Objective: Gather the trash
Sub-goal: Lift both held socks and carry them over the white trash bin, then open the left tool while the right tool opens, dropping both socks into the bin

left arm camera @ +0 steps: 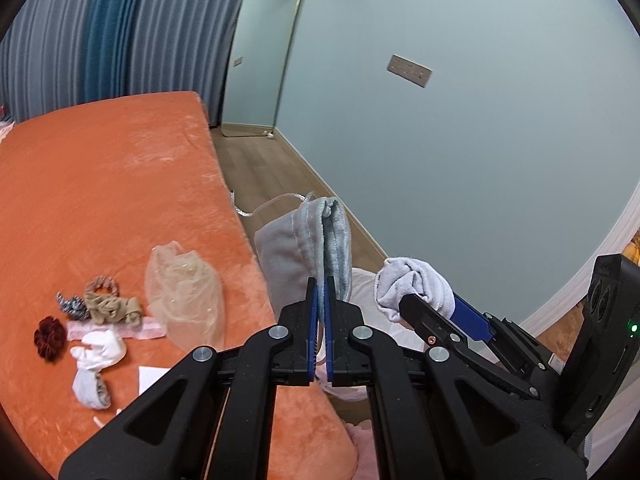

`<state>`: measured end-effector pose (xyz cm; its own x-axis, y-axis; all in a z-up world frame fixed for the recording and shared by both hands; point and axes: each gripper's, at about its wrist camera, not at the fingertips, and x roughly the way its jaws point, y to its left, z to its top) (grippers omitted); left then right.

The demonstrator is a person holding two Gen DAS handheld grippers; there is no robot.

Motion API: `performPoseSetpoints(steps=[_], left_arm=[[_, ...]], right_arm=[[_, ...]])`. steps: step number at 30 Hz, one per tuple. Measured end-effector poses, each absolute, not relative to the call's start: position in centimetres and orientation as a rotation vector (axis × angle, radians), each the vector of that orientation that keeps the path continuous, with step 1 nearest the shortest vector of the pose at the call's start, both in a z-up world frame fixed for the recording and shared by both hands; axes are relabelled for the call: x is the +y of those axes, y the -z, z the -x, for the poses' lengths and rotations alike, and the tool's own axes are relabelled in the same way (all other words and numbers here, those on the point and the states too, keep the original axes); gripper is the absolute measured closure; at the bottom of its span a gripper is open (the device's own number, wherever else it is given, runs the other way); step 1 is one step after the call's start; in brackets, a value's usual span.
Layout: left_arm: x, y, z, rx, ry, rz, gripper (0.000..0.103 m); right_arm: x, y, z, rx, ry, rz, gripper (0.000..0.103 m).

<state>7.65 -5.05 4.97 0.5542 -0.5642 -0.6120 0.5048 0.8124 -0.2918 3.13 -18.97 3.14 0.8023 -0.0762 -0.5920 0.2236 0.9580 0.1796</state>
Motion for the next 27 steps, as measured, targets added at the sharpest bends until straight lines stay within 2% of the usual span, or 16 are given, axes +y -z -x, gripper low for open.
performPoseSetpoints(steps=[20, 25, 26, 27], left_arm=[[-16.2, -2.0, -10.1, 0.828, 0.819, 0.047, 0.1], [-17.4, -1.0, -11.5, 0.857, 0.832, 0.074, 0.099], [-17.5, -0.9, -11.7, 0.859, 0.829, 0.076, 0.097], [-17.6, -0.7, -11.9, 0.861, 0.82, 0.076, 0.089]], right_arm=[[-27.3, 0.8, -3.9, 0.675, 0.301, -0.32, 0.065], [-27.8, 1.7, -4.3, 0.686, 0.312, -0.331, 0.061], [-27.8, 1.8, -4.3, 0.687, 0.316, -0.33, 0.059], [-27.8, 1.7, -4.5, 0.687, 0.32, -0.33, 0.055]])
